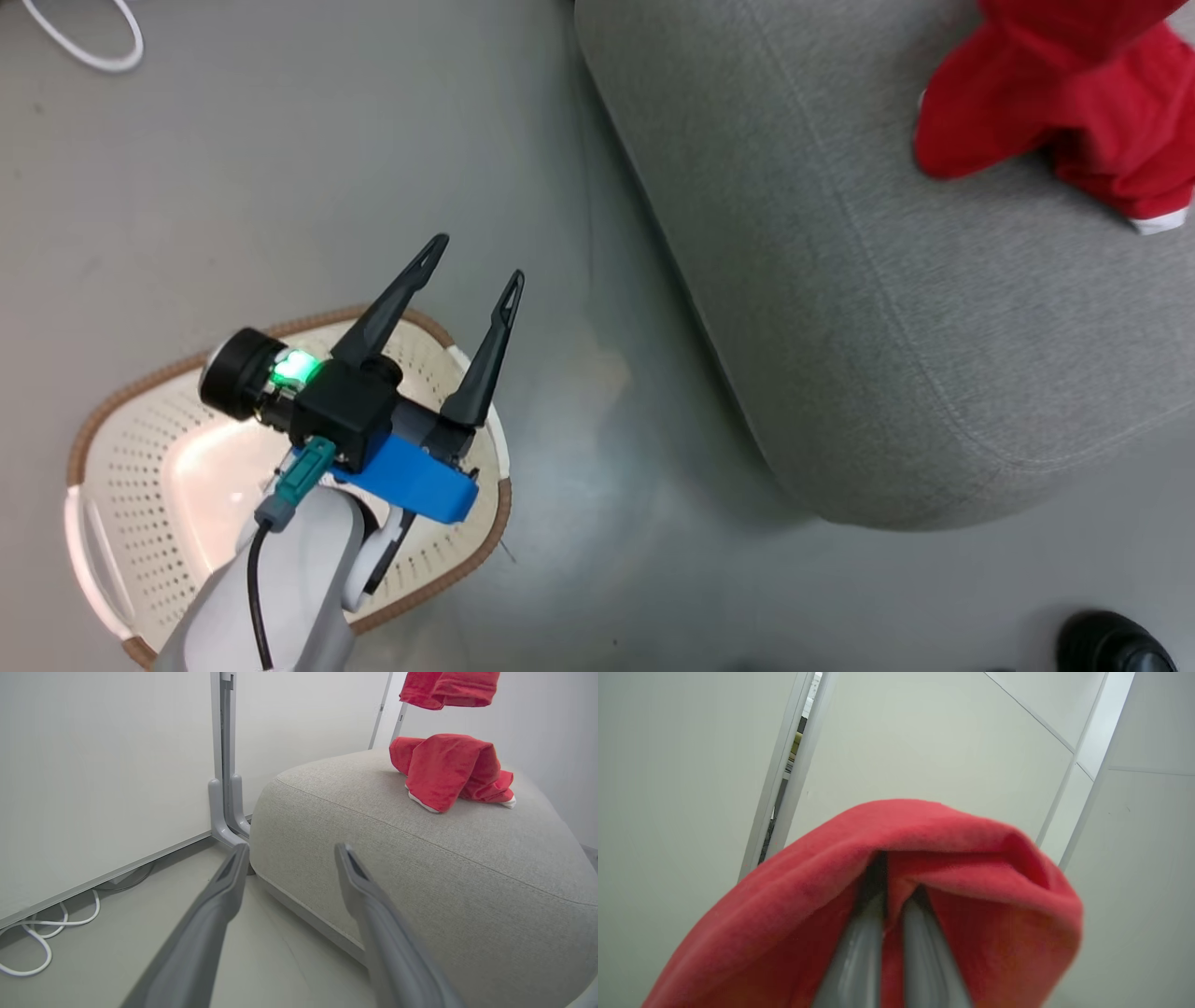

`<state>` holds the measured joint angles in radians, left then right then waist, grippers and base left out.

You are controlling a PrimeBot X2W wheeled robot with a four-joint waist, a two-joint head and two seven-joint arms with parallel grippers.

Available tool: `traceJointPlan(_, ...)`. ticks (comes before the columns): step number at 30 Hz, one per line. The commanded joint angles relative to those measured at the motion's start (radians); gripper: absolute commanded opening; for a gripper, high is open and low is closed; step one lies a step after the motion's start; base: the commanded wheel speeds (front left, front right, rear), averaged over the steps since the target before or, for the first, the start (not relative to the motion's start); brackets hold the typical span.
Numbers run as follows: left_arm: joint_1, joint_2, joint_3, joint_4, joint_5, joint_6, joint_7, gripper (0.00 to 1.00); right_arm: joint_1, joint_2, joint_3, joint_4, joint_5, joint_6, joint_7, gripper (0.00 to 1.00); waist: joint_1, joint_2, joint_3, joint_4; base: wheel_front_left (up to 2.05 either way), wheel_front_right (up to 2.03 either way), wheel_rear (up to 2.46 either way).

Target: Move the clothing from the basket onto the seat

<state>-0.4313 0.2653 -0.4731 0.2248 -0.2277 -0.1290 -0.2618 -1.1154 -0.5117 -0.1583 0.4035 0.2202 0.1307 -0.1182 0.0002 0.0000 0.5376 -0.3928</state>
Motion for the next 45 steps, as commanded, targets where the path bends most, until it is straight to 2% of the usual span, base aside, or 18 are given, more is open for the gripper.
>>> traceJointPlan(1, -0.019, 0.007, -0.001, -0.006, 0.003, -0.002, -0.005, 1.0, -0.01, -0.005, -0.007, 0.005, -0.005, 0.0, -0.002, 0.0, -0.0002, 0.0, 0.066, 0.02, 0.0, 0.0, 0.0)
traceJointPlan(4, -0.049, 0.02, -0.011, -0.022, 0.011, -0.002, -0.005, 1.0, 0.012, -0.003, -0.062, 0.03, -0.008, 0.0, 0.0, 0.0, -0.0002, 0.0, 0.118, 0.031, 0.0, 0.0, 0.0)
traceJointPlan(9, -0.087, 0.037, -0.013, -0.05, 0.021, -0.002, -0.005, 1.0, 0.062, 0.041, -0.125, 0.106, -0.003, 0.0, -0.018, 0.0, -0.0002, 0.0, 0.184, 0.045, 0.0, 0.0, 0.0)
traceJointPlan(16, -0.097, 0.066, -0.011, -0.078, 0.026, 0.003, 0.01, 1.0, 0.083, 0.1, -0.151, 0.266, 0.018, 0.0, -0.055, 0.0, -0.0002, 0.0, 0.239, 0.055, 0.0, 0.0, 0.0)
traceJointPlan(23, -0.073, 0.08, -0.013, -0.092, 0.02, 0.015, 0.016, 1.0, 0.072, 0.13, -0.132, 0.402, 0.028, 0.0, -0.1, 0.0, -0.0002, 0.0, 0.239, 0.052, 0.0, 0.0, 0.0)
traceJointPlan(32, -0.06, 0.075, -0.027, -0.08, 0.008, 0.021, 0.013, 1.0, 0.065, 0.128, -0.107, 0.476, 0.023, 0.0, -0.135, 0.0, -0.0002, 0.0, 0.201, 0.045, 0.0, 0.0, 0.0)
traceJointPlan(34, -0.059, 0.072, -0.032, -0.077, 0.008, 0.021, 0.012, 1.0, 0.072, 0.127, -0.104, 0.488, 0.022, 0.0, -0.138, 0.42, -0.0002, 0.0, 0.195, 0.046, 0.0, 0.0, 0.0)
traceJointPlan(35, -0.059, 0.071, -0.034, -0.076, 0.007, 0.021, 0.012, 1.0, 0.077, 0.126, -0.102, 0.493, 0.019, 0.0, -0.139, 1.0, -0.0002, 0.0, 0.192, 0.046, 0.0, 0.0, 0.0)
traceJointPlan(45, -0.053, 0.064, -0.04, -0.067, -0.006, 0.025, 0.005, 1.0, 0.09, 0.117, -0.107, 0.512, 0.0, 0.0, -0.146, 1.0, -0.0002, 0.0, 0.169, 0.057, 0.0, 0.0, 0.0)
